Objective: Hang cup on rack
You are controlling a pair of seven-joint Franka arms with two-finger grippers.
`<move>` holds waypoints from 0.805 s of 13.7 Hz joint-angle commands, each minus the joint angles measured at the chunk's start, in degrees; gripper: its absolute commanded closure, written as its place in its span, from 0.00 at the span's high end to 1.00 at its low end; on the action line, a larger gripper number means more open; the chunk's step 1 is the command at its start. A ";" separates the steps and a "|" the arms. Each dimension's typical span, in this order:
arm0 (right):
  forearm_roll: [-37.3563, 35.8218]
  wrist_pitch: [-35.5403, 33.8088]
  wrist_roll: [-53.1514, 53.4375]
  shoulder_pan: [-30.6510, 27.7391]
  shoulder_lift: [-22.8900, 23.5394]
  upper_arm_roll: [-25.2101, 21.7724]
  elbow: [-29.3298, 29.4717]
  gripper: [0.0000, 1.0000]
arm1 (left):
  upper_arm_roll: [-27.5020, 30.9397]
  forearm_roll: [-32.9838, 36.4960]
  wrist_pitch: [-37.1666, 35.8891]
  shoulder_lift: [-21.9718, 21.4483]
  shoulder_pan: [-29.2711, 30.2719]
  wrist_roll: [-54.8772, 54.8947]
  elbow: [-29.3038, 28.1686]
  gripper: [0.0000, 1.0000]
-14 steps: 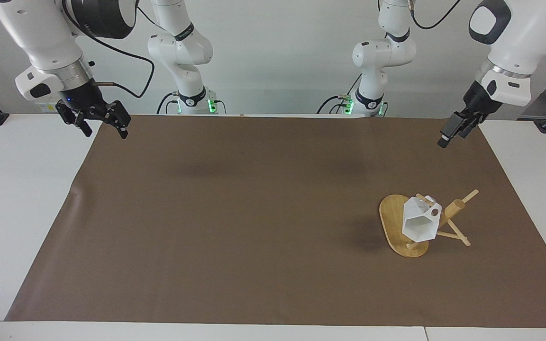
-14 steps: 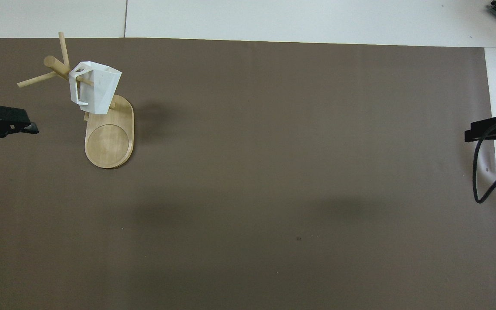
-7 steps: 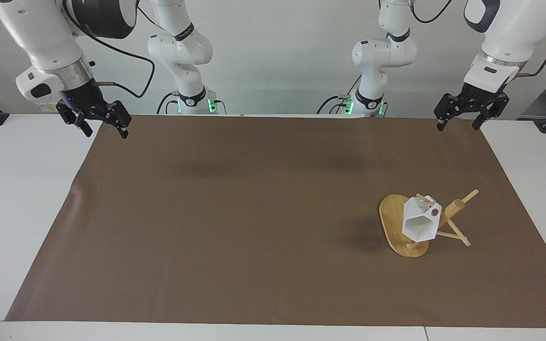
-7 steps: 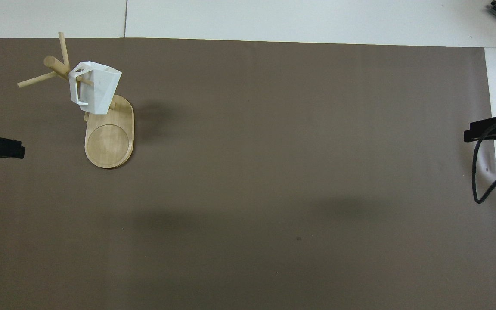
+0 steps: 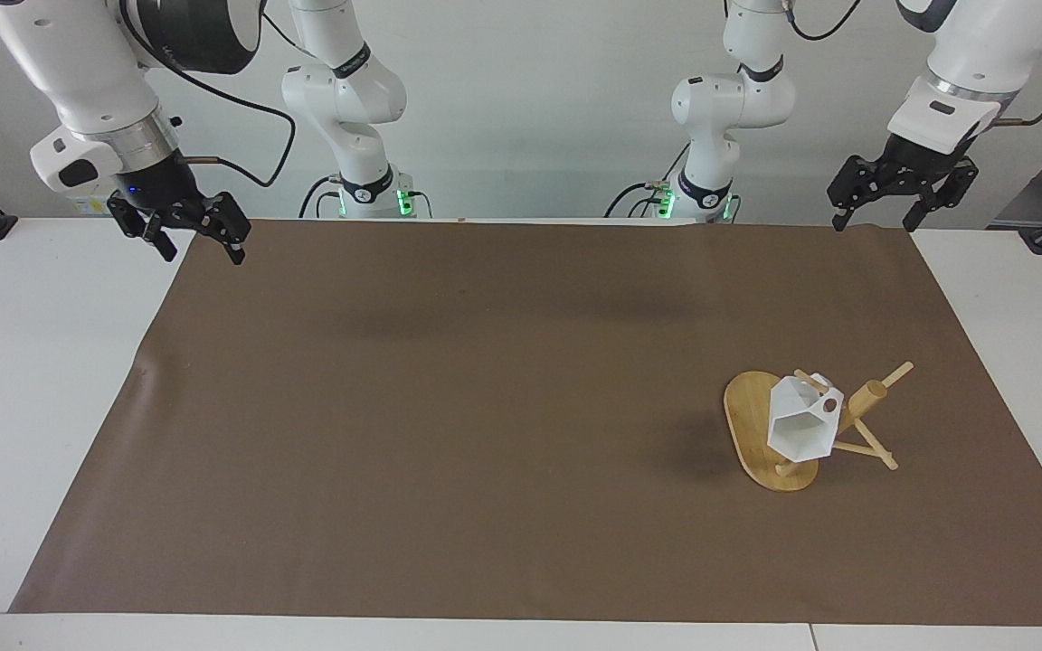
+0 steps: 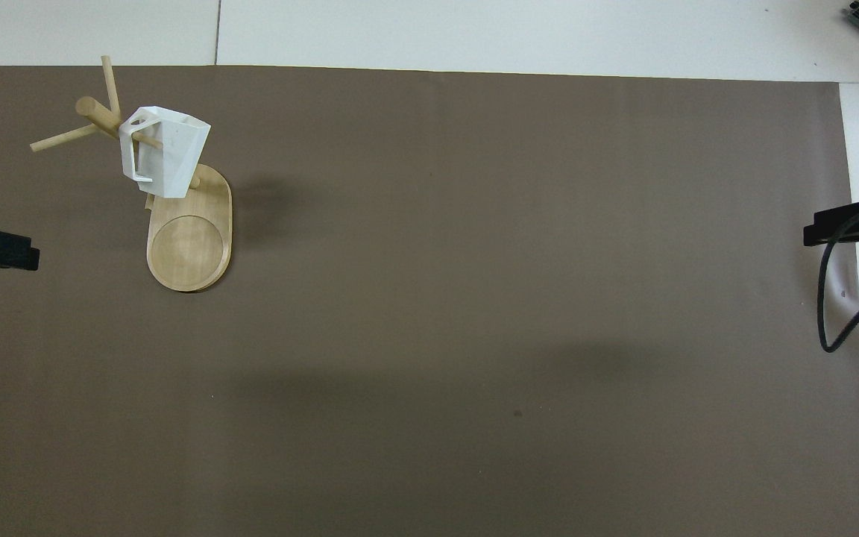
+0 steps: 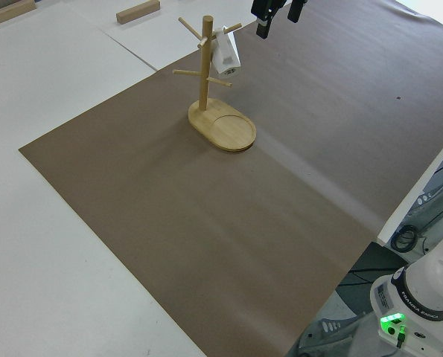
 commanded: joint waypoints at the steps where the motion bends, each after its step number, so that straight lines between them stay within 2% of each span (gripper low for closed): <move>1: 0.67 -1.12 0.89 -0.25 -0.47 0.21 0.04 1.00 | 0.10 -1.04 -0.46 0.05 -0.22 0.28 0.09 1.00; 3: 0.67 -1.12 0.89 -0.17 -0.47 0.21 0.04 1.00 | 0.19 -0.96 0.08 -1.00 -0.13 0.64 -1.93 1.00; 11: 0.67 -1.12 0.89 -0.16 -0.47 0.21 0.04 1.00 | 0.02 -1.13 0.78 -1.27 -0.75 0.55 -2.20 1.00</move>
